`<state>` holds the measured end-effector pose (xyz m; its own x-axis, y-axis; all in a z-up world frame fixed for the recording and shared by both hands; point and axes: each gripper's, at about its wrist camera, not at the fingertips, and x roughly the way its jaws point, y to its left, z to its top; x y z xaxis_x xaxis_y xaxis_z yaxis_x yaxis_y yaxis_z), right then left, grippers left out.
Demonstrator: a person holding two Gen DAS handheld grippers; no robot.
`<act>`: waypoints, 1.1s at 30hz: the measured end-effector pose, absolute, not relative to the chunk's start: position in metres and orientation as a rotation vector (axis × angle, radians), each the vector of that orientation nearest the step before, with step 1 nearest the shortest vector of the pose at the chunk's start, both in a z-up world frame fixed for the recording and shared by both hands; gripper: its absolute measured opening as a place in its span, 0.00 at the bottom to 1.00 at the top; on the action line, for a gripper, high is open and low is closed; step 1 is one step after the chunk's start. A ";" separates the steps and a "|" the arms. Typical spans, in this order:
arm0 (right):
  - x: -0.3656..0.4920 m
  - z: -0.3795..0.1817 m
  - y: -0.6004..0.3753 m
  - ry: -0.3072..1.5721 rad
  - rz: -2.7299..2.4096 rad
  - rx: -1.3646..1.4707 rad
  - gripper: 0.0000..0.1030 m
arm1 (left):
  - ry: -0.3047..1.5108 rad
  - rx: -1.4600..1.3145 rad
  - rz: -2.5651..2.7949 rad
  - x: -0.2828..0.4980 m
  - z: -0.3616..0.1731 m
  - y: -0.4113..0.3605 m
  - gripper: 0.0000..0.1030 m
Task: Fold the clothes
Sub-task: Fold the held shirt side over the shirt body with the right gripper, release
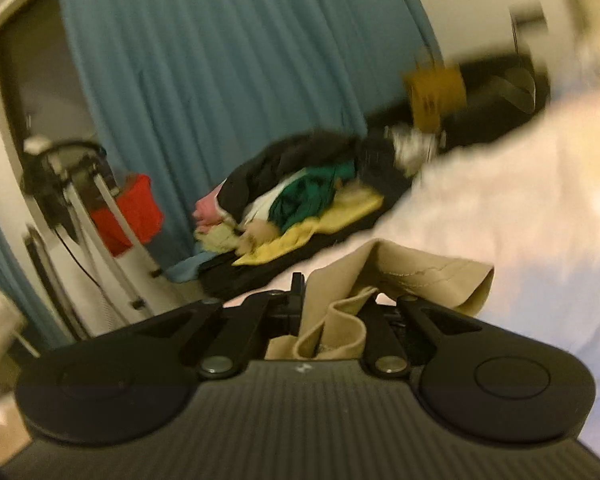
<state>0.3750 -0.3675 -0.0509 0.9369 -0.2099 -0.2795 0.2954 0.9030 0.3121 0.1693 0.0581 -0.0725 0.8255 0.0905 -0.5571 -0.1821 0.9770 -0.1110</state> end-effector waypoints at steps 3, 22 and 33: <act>0.375 -0.025 -0.300 0.219 -0.287 0.137 0.06 | 0.597 -0.206 0.177 0.166 -0.069 0.073 1.00; 0.419 -0.094 -0.087 0.513 0.113 -0.253 0.71 | 0.577 -0.154 0.263 0.178 -0.080 0.098 1.00; 0.229 0.021 -0.158 0.384 0.189 0.115 0.80 | 0.515 -0.159 0.221 0.133 -0.046 0.089 1.00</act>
